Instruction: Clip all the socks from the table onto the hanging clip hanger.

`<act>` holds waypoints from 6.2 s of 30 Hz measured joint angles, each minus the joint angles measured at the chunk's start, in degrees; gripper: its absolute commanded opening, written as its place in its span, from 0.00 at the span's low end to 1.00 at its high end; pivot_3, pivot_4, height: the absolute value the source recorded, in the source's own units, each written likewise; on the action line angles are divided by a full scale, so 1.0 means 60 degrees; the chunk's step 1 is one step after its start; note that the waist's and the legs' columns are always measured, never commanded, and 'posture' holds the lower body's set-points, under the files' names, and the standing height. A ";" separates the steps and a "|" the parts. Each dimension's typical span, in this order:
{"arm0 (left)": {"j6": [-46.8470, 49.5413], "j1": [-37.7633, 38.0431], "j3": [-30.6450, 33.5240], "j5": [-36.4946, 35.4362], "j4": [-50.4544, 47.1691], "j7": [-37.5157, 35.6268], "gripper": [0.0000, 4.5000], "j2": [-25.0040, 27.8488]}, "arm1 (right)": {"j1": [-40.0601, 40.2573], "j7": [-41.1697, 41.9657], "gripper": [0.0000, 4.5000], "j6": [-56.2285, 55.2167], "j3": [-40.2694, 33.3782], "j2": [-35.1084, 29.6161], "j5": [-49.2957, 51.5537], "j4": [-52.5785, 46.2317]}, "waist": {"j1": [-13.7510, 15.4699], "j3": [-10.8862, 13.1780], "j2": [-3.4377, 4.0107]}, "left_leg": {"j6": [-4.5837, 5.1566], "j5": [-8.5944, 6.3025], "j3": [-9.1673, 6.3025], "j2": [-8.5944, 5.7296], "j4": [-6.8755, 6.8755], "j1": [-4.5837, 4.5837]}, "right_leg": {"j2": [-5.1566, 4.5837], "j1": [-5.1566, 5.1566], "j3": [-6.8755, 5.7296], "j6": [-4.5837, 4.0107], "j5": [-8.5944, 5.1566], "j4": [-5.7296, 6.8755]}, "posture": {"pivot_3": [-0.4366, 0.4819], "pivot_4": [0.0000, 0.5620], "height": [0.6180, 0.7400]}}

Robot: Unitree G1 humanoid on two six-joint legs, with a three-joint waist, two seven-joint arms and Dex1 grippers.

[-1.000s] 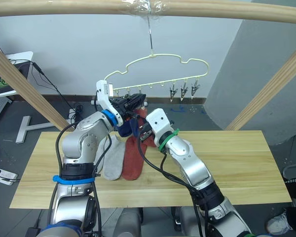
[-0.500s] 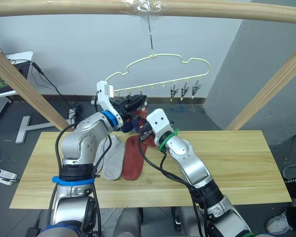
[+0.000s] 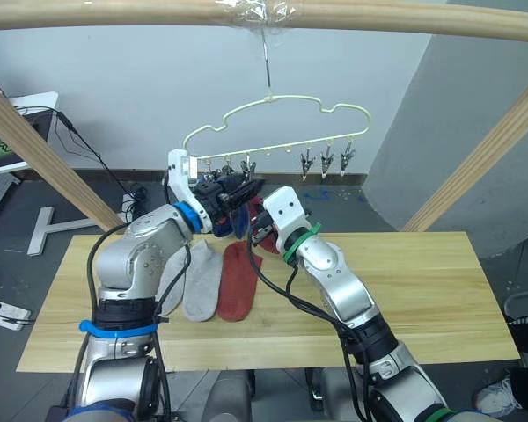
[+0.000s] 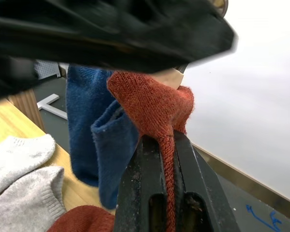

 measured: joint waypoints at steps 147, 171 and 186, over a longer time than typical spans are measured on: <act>-0.5550 0.2739 -0.2686 0.5490 0.4075 -0.1151 0.00 -0.0079 | -0.1783 -0.0496 0.00 0.3939 -0.2322 -0.0376 0.2002 -0.1970 | -0.0001 0.0003 0.0004 | 0.0006 0.0000 0.0015 0.0000 -0.0014 -0.0018 | -0.0018 -0.0040 0.0000 -0.0010 0.0005 0.0020 | 0.41 0.41 0.83; -0.5142 0.0562 -0.1842 0.3358 0.3247 -0.0565 0.00 -0.2254 | -0.1721 -0.0585 0.00 0.4358 -0.2272 -0.0319 0.2443 -0.2215 | -0.0014 0.0002 0.0003 | 0.0007 0.0001 0.0008 -0.0006 0.0005 -0.0034 | -0.0010 -0.0041 -0.0006 -0.0009 0.0005 0.0019 | 0.41 0.42 0.83; -0.4975 0.0261 -0.1620 0.3239 0.3210 -0.0041 0.00 -0.2518 | -0.1686 -0.0655 0.13 0.4399 -0.2265 -0.0320 0.2604 -0.2232 | -0.0018 0.0002 0.0003 | 0.0007 0.0001 0.0008 -0.0005 0.0004 -0.0034 | -0.0009 -0.0041 -0.0007 -0.0009 0.0005 0.0018 | 0.41 0.42 0.83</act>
